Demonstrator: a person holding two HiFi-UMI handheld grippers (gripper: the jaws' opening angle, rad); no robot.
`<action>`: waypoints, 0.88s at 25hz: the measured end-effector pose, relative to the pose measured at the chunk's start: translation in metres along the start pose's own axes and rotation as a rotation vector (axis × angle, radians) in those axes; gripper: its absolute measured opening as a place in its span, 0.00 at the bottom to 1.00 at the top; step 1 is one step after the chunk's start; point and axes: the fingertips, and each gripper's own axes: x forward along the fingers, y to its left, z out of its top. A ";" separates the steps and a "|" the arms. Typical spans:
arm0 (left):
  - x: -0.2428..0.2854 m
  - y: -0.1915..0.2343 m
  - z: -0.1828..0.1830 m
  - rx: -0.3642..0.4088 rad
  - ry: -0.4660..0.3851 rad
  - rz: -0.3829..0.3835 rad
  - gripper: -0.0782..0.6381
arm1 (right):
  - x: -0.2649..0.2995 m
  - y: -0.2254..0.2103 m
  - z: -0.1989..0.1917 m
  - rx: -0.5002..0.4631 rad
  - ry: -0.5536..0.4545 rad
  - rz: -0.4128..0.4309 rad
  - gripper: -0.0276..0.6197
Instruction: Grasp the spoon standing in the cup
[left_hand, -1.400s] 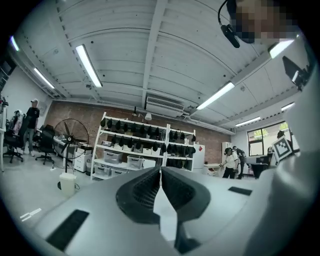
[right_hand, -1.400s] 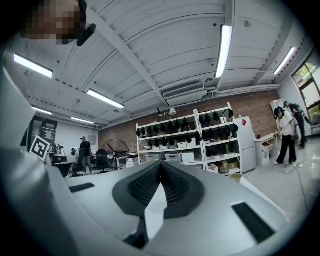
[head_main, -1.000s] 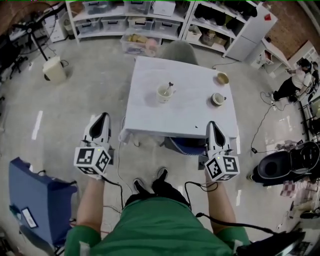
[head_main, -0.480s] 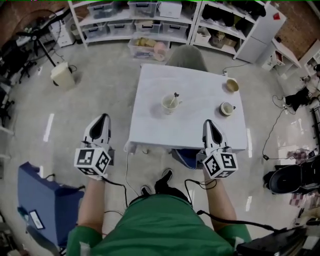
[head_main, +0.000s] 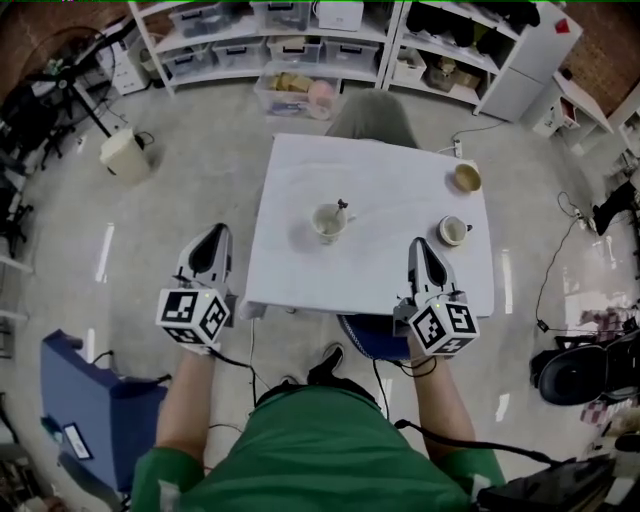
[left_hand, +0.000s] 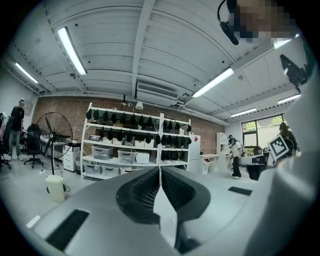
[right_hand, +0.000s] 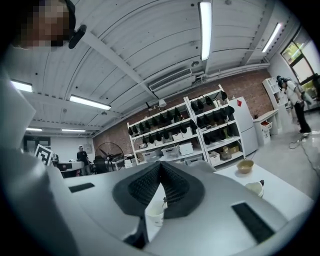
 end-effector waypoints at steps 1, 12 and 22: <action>0.009 -0.005 -0.001 0.002 0.004 -0.003 0.15 | 0.003 -0.009 0.002 0.006 -0.002 -0.001 0.08; 0.094 -0.063 -0.024 -0.028 0.078 -0.158 0.15 | 0.002 -0.078 0.004 0.031 -0.017 -0.042 0.08; 0.175 -0.087 -0.077 -0.026 0.256 -0.397 0.15 | -0.010 -0.101 0.013 0.048 -0.063 -0.218 0.08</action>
